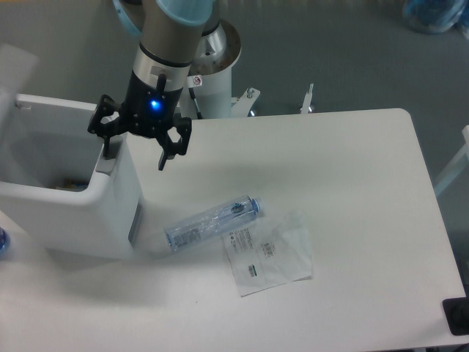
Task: Open the trash can
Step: 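Raise the gripper and withdraw it away from the opened trash can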
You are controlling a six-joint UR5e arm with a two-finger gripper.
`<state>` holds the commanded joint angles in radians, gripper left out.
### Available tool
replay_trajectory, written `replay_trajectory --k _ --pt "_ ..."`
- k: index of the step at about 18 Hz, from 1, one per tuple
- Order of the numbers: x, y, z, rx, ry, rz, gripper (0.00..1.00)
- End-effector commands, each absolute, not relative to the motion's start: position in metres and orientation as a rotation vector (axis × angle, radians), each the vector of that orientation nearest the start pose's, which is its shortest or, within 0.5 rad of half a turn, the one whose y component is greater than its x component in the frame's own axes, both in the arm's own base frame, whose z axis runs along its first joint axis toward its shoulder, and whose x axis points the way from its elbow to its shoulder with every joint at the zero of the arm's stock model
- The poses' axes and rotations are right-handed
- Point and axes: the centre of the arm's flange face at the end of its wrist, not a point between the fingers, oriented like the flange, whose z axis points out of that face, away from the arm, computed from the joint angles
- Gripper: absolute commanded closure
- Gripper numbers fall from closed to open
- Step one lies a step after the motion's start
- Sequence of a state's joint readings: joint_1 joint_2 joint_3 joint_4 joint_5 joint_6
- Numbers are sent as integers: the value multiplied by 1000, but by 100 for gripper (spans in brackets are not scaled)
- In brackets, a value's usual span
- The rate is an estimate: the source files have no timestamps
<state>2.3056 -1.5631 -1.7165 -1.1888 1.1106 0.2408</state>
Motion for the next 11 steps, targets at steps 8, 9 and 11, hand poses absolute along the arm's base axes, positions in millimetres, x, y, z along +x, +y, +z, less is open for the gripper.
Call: replay_trajectory --k 8,9,11 --pt "-228 495 497 -2578 -592 -355 0" --pt "-235 495 503 -2566 -596 -343 0" --pt "-253 489 513 -2542 -614 -311 0"
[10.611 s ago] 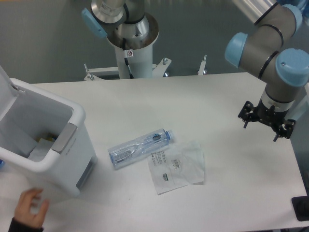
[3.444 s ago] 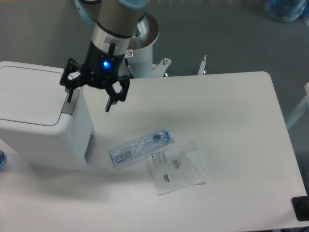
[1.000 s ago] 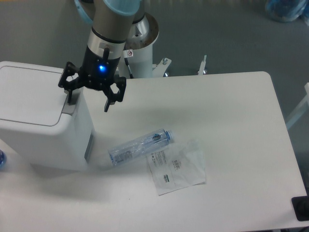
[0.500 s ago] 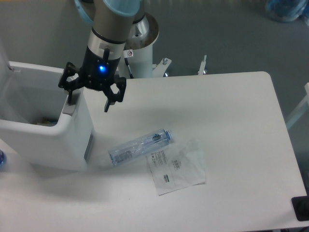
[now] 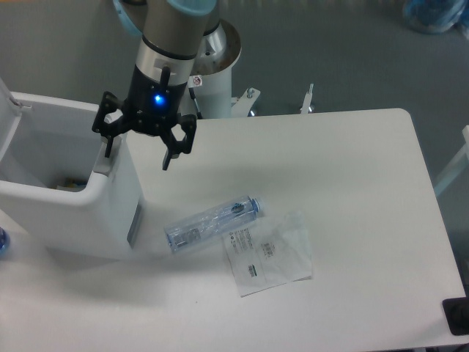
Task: Open the trash can
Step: 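Raise the gripper and withdraw it away from the opened trash can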
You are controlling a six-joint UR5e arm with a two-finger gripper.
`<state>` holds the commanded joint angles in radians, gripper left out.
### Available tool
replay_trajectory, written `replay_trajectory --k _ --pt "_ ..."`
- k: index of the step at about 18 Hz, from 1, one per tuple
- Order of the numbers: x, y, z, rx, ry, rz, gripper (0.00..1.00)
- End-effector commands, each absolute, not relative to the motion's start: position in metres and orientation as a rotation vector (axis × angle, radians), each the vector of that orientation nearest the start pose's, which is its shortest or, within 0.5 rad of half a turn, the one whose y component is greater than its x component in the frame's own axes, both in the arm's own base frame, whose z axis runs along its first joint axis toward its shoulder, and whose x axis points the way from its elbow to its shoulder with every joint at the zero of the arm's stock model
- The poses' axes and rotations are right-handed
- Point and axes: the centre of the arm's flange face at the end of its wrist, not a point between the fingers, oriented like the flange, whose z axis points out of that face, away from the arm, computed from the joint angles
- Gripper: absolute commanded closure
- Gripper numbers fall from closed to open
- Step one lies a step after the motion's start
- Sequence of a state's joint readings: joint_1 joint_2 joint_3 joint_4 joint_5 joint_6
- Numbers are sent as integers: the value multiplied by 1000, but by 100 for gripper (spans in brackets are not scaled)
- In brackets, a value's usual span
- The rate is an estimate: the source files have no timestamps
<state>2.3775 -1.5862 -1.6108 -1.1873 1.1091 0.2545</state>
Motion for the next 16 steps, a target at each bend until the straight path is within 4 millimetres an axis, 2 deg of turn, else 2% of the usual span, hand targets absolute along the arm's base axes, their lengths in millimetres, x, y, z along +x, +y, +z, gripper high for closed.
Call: replay_trajectory --k 4,6,7,8,11,13,14,16 --pt "-296 465 514 -2539 -561 -233 0" --pt "-330 444 514 -2535 -541 -174 0" --pt "-342 440 511 -2541 -533 -160 0" --pt "-358 438 503 -2561 -546 -140 0" --pt "-421 415 492 -2629 -672 -5 0" --pt "-443 420 492 -2668 -609 52 0" --pt "-457 425 484 -2699 -552 73 0" --pt "-491 425 457 -2793 -456 116 0"
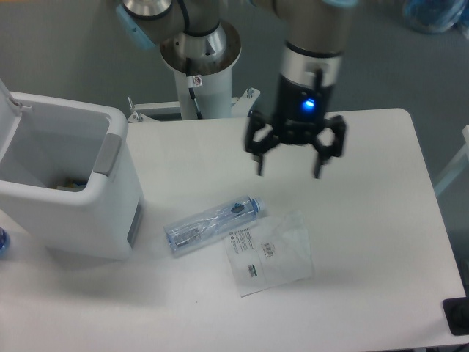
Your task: Open the trash can
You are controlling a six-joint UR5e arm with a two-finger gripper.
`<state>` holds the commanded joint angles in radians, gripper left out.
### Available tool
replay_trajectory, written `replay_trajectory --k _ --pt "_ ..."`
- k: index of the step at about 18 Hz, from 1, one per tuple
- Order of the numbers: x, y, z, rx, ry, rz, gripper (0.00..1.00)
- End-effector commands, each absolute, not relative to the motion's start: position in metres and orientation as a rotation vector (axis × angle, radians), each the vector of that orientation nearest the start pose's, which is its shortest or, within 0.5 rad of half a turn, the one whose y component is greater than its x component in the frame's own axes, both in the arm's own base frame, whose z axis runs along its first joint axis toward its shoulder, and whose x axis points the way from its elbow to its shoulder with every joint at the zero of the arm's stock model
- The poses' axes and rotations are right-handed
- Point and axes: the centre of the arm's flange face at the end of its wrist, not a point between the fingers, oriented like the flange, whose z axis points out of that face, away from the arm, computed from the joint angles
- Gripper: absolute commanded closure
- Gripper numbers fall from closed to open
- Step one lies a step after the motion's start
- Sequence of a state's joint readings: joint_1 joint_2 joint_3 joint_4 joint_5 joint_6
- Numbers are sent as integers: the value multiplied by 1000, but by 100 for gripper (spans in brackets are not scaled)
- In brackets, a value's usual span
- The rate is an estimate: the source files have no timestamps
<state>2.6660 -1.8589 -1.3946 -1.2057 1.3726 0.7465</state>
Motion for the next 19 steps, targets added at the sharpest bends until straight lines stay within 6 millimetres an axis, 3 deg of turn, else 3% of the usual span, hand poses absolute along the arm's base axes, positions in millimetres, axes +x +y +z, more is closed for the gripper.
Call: replay_trajectory --k 4,9,19 --pt "-515 426 438 -2917 -184 215 0" --pt "-538 428 390 -3025 67 207 0" --pt "-533 431 378 -3052 168 196 0"
